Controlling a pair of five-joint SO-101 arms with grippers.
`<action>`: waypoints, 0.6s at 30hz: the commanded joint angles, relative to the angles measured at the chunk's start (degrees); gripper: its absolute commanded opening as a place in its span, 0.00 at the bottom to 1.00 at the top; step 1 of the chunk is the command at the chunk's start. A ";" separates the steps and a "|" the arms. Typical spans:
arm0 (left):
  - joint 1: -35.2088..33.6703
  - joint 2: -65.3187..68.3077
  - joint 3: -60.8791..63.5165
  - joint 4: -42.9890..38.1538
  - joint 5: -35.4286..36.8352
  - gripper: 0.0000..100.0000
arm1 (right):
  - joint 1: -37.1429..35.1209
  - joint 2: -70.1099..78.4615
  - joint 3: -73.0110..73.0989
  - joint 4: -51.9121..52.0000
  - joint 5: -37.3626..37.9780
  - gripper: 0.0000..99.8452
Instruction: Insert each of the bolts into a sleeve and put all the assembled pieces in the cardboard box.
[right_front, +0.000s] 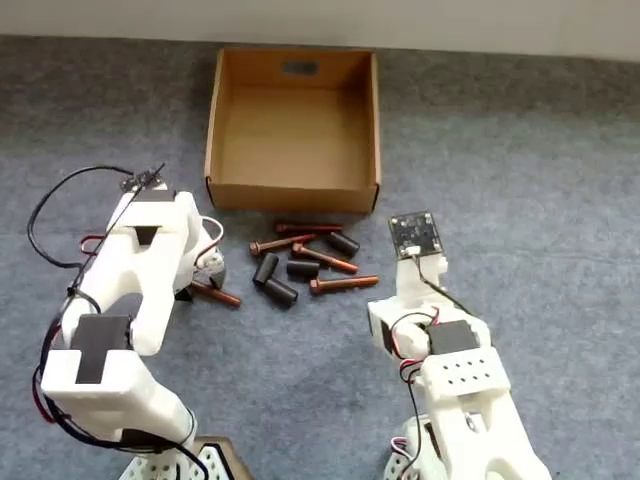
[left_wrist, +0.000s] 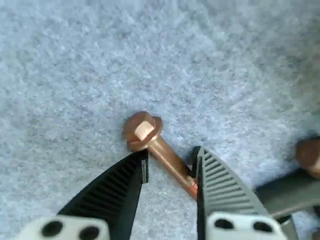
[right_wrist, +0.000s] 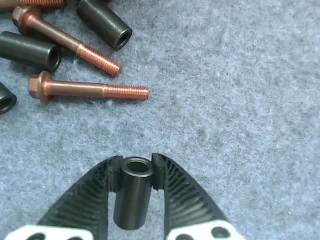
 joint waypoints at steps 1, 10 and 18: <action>-0.40 0.31 -0.40 -1.58 -3.16 0.00 | 0.66 -1.19 -0.22 -0.92 0.62 0.01; 6.02 -0.40 -0.40 -1.58 -34.29 0.01 | 0.66 -1.19 0.48 -0.84 0.44 0.01; 8.31 -2.86 4.53 -8.79 -37.36 0.01 | 0.66 -1.19 0.92 -1.71 0.35 0.01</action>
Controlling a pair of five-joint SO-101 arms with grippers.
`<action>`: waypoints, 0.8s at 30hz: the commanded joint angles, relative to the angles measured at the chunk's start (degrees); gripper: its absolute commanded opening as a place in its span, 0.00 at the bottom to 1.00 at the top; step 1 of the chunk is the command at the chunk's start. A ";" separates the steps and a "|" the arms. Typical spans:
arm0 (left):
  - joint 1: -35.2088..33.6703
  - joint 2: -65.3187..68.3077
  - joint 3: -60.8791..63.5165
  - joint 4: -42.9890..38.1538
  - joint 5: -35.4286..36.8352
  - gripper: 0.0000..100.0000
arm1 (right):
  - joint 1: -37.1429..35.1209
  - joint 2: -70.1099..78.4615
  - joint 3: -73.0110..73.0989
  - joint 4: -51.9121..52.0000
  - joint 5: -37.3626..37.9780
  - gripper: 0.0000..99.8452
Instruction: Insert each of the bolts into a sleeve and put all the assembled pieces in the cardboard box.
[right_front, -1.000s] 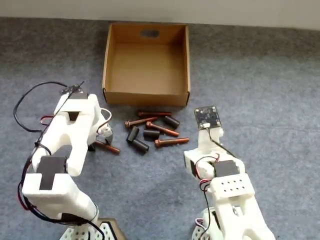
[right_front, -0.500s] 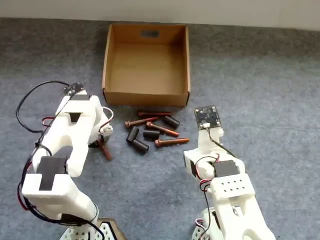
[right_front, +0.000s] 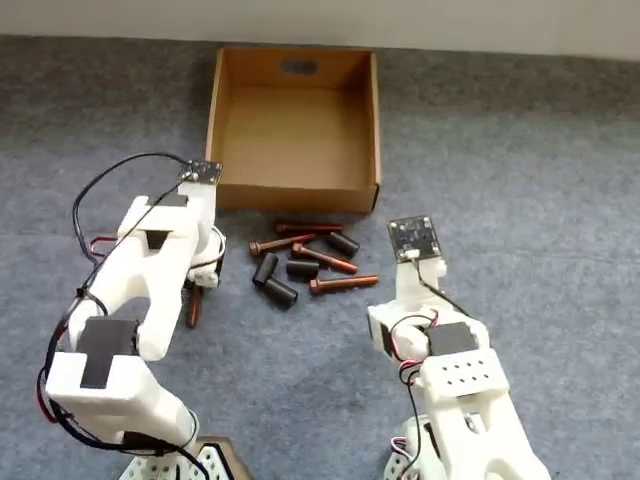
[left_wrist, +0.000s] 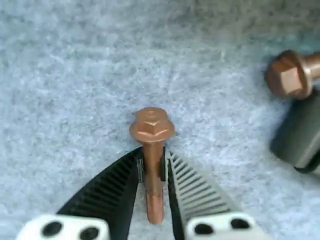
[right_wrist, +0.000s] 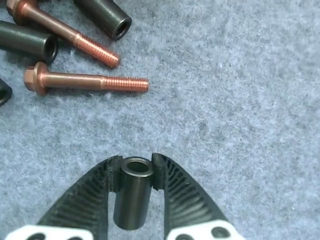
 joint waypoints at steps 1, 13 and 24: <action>1.63 -4.09 3.56 -4.57 -0.97 0.01 | 0.66 -1.19 -0.22 -2.15 0.35 0.01; 4.09 -30.64 27.47 -23.56 -0.53 0.03 | 0.66 -1.19 -0.22 -2.42 0.53 0.01; 4.18 -16.66 14.64 -20.22 -0.53 0.17 | 0.66 -1.19 -0.13 -2.42 0.62 0.01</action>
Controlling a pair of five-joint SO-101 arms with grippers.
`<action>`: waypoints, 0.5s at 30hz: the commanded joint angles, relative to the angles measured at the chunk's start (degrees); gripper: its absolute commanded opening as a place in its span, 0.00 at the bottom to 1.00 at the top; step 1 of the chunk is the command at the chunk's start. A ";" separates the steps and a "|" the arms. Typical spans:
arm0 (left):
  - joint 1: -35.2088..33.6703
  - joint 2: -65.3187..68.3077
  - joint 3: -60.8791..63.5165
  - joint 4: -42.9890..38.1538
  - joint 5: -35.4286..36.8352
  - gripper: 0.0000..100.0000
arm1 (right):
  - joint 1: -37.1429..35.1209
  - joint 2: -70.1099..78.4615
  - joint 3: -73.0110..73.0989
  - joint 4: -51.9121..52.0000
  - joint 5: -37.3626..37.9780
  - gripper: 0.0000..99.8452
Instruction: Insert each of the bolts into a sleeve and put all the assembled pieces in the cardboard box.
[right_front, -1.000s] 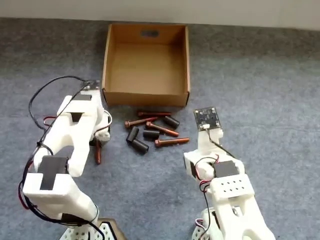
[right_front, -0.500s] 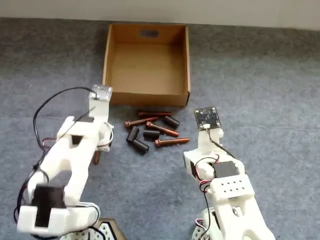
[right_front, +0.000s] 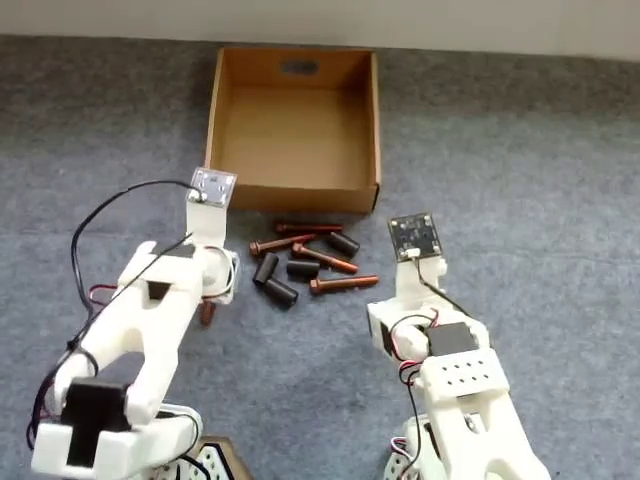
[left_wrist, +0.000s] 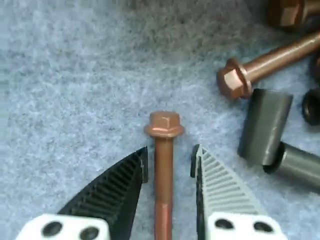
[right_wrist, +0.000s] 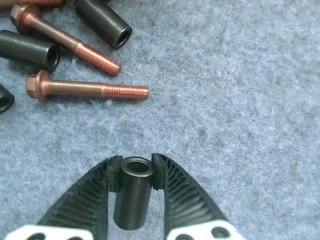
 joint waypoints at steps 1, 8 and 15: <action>1.10 3.03 -6.64 0.35 -0.09 0.17 | 0.66 -1.19 -0.22 -0.92 0.62 0.01; 0.92 10.95 -13.58 4.04 -0.09 0.17 | 0.66 -1.19 -0.22 -0.92 0.62 0.01; 1.19 12.88 -16.31 11.69 -0.44 0.08 | 0.66 -1.19 -0.22 -0.92 0.62 0.01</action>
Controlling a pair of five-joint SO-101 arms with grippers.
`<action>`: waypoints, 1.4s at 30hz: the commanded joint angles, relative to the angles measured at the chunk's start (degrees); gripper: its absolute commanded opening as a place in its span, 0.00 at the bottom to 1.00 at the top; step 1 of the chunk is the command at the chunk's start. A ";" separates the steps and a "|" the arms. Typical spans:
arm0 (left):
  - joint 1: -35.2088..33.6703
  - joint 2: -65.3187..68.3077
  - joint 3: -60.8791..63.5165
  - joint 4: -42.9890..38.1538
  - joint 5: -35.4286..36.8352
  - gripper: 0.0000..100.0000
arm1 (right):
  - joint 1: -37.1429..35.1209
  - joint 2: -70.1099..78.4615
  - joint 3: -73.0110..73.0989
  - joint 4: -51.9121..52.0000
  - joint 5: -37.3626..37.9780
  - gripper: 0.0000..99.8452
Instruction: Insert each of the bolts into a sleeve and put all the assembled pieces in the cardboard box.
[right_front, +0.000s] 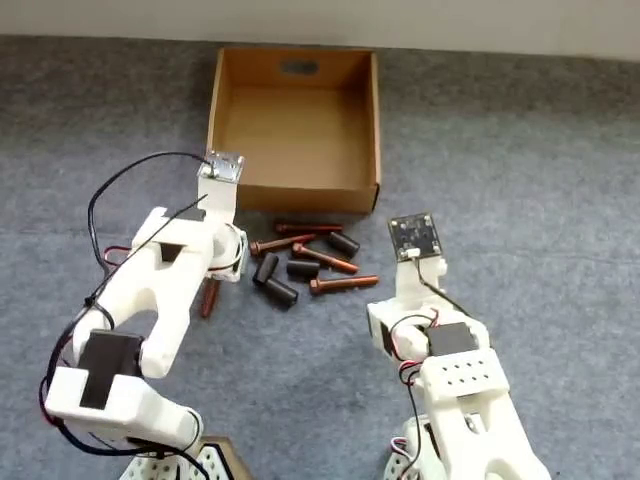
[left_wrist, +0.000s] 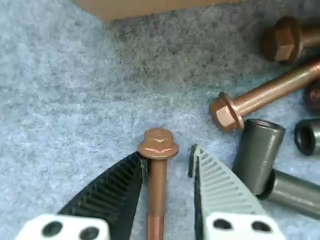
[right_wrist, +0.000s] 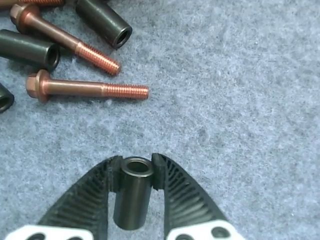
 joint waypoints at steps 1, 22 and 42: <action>0.66 0.22 -1.27 1.93 -0.53 0.06 | 0.66 -1.19 -0.22 -0.92 0.62 0.01; 4.09 -32.04 9.19 3.08 -0.26 0.01 | -1.98 -35.74 3.56 3.03 -2.99 0.01; 14.90 -58.24 8.40 -18.20 14.68 0.01 | -10.68 -46.20 24.04 -32.31 -2.99 0.01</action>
